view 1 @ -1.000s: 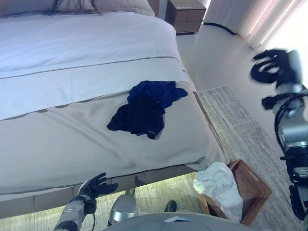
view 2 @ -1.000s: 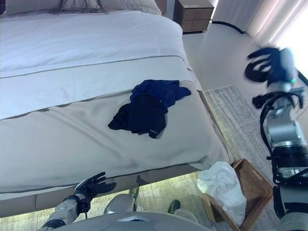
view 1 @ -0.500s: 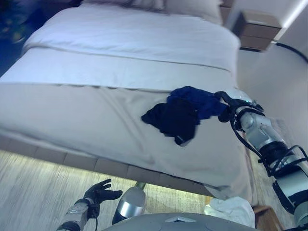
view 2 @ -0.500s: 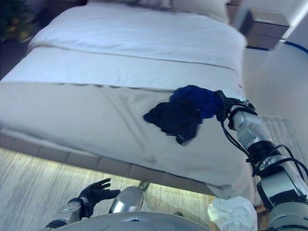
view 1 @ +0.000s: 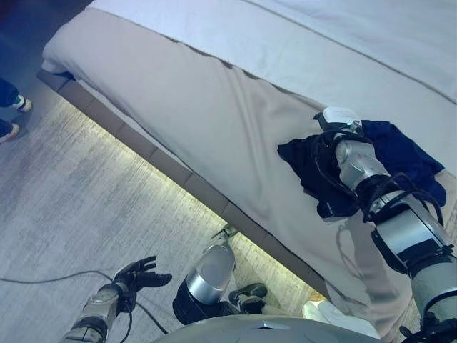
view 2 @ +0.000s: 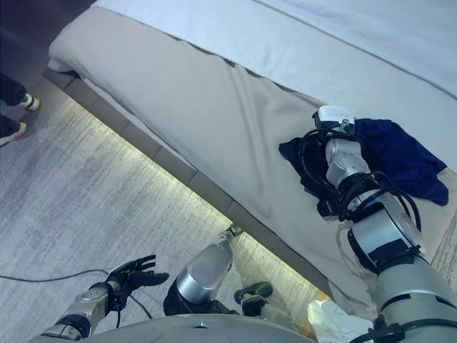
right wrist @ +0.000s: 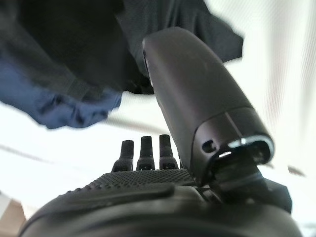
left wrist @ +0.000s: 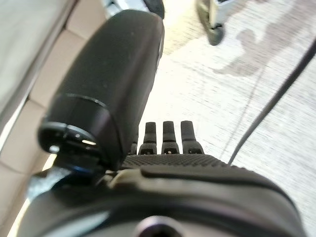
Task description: Pick up the clothes from the bed and place them into the basket
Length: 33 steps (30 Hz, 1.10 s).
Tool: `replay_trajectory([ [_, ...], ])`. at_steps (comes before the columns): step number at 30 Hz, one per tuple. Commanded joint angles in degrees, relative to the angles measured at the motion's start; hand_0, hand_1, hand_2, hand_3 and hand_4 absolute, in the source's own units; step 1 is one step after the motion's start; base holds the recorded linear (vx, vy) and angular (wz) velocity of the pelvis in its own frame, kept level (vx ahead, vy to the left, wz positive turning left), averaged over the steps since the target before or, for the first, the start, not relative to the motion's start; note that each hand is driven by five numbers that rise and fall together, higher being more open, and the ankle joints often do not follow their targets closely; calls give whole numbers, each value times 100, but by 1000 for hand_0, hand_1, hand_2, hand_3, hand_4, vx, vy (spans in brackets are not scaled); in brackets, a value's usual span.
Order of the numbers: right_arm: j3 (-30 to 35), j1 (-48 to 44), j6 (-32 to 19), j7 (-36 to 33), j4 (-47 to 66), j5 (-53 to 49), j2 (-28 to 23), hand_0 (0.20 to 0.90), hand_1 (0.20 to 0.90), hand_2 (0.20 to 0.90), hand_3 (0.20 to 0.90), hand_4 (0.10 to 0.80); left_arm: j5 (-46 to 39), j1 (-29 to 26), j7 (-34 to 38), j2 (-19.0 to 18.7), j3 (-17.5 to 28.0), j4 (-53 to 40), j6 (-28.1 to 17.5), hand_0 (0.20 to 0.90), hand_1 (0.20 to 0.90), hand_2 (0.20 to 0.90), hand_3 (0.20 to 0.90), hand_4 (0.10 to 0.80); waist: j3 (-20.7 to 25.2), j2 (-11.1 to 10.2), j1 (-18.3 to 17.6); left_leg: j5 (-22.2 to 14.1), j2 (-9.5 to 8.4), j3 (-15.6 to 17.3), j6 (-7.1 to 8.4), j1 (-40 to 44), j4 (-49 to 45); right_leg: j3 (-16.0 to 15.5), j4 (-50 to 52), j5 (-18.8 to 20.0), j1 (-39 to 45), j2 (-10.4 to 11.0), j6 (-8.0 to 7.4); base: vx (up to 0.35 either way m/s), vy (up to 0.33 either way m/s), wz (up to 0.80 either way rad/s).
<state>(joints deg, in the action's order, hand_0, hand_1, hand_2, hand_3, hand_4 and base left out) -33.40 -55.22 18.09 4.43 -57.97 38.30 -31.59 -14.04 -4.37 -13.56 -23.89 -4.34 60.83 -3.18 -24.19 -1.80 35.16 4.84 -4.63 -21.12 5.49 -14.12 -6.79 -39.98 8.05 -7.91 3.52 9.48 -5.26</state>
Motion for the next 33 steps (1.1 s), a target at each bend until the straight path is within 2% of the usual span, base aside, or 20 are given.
replay_trajectory([
  [1,-472,-434,463,256,-167,367,-148,900,900,900,900,800,-398,139,-107,-328,-248,-267,-284,900,900,900,900,800,84,-22,-43,189,174,288,-370,-301,564,365,871,-422,-41,31,362,-45,-7,7],
  [7,-609,-581,690,1306,-887,665,-2,900,900,900,900,800,-652,-90,-46,-358,-435,-849,-184,900,900,900,900,800,-172,-94,132,280,188,317,-386,-621,610,249,756,-216,-273,54,226,-21,-28,2],
  [10,-608,-610,646,1451,-1153,804,89,900,900,900,900,800,-678,-184,2,-372,-481,-903,-55,900,900,900,900,800,-250,-178,188,279,175,367,-380,-754,572,209,578,-93,-297,-16,162,-5,-48,2],
  [13,-636,-715,598,1289,-1289,866,154,900,900,900,900,800,-705,-264,15,-393,-528,-857,24,900,900,900,900,800,-300,-222,218,262,169,399,-378,-845,521,189,497,-28,-342,-59,136,-3,-21,3],
  [14,-636,-778,561,1187,-1312,869,147,749,749,749,724,624,-723,-293,9,-402,-540,-825,36,900,900,900,900,800,-316,-239,222,255,172,418,-372,-886,496,184,467,-11,-363,-77,128,-11,-34,-1],
  [15,-611,-853,504,956,-1333,859,171,415,415,415,335,235,-720,-323,14,-400,-546,-793,54,900,900,900,900,800,-337,-265,223,250,178,437,-370,-920,478,186,430,20,-385,-108,122,-11,-38,-1],
  [16,-609,-941,432,688,-1321,792,176,300,300,300,200,100,-728,-333,20,-397,-566,-763,50,900,900,900,900,800,-349,-287,222,245,184,446,-368,-947,467,199,389,33,-401,-143,113,-7,-31,-1],
  [17,-610,-973,414,583,-1320,748,175,300,300,300,200,100,-741,-337,20,-399,-575,-754,47,900,900,900,900,800,-355,-293,220,243,186,448,-366,-957,462,206,374,38,-407,-159,110,0,0,0],
  [18,-558,-1095,359,-163,-1205,357,136,300,300,300,200,100,-788,-315,9,-399,-595,-722,22,900,900,900,900,800,-365,-311,196,233,195,455,-359,-990,440,249,318,60,-437,-216,99,-24,-15,-6],
  [21,-332,-1347,58,-1734,-676,-617,-12,300,300,300,200,100,-921,-215,45,-355,-640,-635,-135,900,900,900,900,800,-357,-349,94,173,237,481,-353,-995,387,366,272,104,-513,-286,101,-46,-3,-16],
  [24,-53,-1333,-302,-2586,363,-1286,-305,300,300,300,200,100,-1023,-1,125,-292,-544,-543,-336,900,900,900,900,800,-306,-408,-88,78,335,543,-350,-879,372,511,309,71,-549,-334,122,-32,5,-18],
  [29,627,-1066,-554,-3422,2277,-1547,-840,300,300,300,200,100,-1002,359,138,-205,-255,-222,-606,900,900,900,900,800,-51,-524,-434,-39,463,724,-327,-485,525,839,146,15,-323,-438,134,-5,10,-33],
  [33,1652,-367,-808,-3714,3638,-1566,-1296,300,300,300,200,100,-698,756,117,-103,122,44,-634,900,900,900,900,800,464,-576,-809,-177,498,942,-341,23,679,1222,-97,-30,26,-499,135,82,26,-44],
])
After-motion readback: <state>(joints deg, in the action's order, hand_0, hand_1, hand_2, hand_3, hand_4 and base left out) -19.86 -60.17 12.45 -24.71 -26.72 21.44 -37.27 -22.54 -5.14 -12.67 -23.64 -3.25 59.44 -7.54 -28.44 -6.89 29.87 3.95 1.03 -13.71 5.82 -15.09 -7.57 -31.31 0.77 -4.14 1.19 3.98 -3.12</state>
